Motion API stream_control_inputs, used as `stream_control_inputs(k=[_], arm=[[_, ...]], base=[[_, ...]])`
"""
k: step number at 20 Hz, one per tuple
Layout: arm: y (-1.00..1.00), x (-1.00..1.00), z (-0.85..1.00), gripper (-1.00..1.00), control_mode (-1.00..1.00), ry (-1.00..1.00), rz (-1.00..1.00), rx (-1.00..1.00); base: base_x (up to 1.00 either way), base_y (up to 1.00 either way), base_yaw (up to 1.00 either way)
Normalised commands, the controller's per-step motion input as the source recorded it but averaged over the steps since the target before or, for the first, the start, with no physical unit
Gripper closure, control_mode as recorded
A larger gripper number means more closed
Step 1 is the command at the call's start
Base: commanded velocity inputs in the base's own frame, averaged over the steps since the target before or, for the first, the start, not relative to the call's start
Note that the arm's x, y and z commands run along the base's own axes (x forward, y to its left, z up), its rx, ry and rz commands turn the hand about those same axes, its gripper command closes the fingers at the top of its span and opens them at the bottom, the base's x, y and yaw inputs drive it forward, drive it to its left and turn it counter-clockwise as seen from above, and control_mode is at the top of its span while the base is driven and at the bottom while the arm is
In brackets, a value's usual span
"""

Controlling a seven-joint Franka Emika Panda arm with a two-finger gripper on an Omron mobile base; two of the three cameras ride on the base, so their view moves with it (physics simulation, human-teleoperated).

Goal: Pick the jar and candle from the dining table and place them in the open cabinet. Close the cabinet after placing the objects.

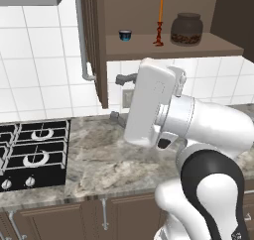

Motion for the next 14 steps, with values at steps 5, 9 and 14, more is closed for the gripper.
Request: stream_control_inputs(k=[5, 9, 14], arm=[[0.31, -0.03, 0.00, -1.00, -1.00, -0.03, -0.28, -0.02], [0.27, 0.01, 0.00, -1.00, -1.00, -0.02, -0.21, 0.00], [0.23, 0.03, 0.01, -1.00, -1.00, 0.00, -0.16, 0.00]], base=[[0.00, 0.00, 0.00], [0.00, 0.00, 0.00], [0.00, 0.00, 0.00]])
